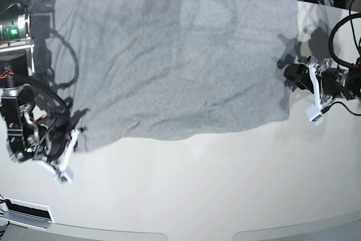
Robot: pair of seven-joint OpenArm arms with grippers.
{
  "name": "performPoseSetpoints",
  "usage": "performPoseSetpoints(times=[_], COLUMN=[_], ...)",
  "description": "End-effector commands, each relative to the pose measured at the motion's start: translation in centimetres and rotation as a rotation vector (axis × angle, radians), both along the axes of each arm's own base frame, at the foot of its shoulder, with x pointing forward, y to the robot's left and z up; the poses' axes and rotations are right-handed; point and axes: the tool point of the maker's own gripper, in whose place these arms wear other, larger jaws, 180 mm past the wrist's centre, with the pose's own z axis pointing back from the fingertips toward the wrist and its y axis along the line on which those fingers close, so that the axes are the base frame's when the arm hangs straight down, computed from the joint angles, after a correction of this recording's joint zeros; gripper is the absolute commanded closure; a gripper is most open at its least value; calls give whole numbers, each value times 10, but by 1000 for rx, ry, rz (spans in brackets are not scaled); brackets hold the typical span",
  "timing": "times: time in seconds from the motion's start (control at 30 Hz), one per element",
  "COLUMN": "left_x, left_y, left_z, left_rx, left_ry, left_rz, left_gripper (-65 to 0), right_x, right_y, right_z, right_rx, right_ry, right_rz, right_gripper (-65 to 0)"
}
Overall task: Layout the t-shirt on the table in an organized manner, then fold the t-shirt properly
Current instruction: 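Grasp the grey t-shirt's corner with the right gripper and lift it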
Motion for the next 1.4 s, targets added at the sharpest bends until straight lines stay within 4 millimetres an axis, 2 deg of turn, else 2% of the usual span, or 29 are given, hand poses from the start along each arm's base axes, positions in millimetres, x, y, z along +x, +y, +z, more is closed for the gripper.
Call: performPoseSetpoints(times=[0.0,0.1,0.17,0.27,0.37,0.63,0.93,1.03,1.2,1.3,1.37], left_x=[12,12,13,16,17,19,21,22,22,22,22], left_y=[6,7,9,12,14,17,15,14,14,14,14], left_z=[14,13,13,13,12,11,13,13,13,13,13], left_rx=[0,8,22,41,53,70,57,55,54,54,54], left_ry=[-44,-44,-49,-72,-76,-87,-104,-106,-107,-107,-107], left_rz=[3,1,-2,-4,-6,-9,-5,-4,-4,-4,-4], left_gripper=[-273,-273,-273,-273,-273,-273,-273,-273,-273,-273,-273], right_x=[23,33,34,26,10,-65,-157,-179,-207,-223,-229], right_y=[-4,-9,-9,-2,13,53,107,111,102,103,104], right_z=[37,73,87,96,100,64,57,45,23,15,12], right_rx=[-2,-42,-66,-98,-119,-117,-65,-36,-38,1,9], right_ry=[-109,-204,-225,-219,-225,-165,-151,-113,-29,16,32], right_rz=[6,16,26,57,108,268,489,499,423,391,392], right_gripper=[0,0,0,0,0,0,0,0,0,-209,-314])
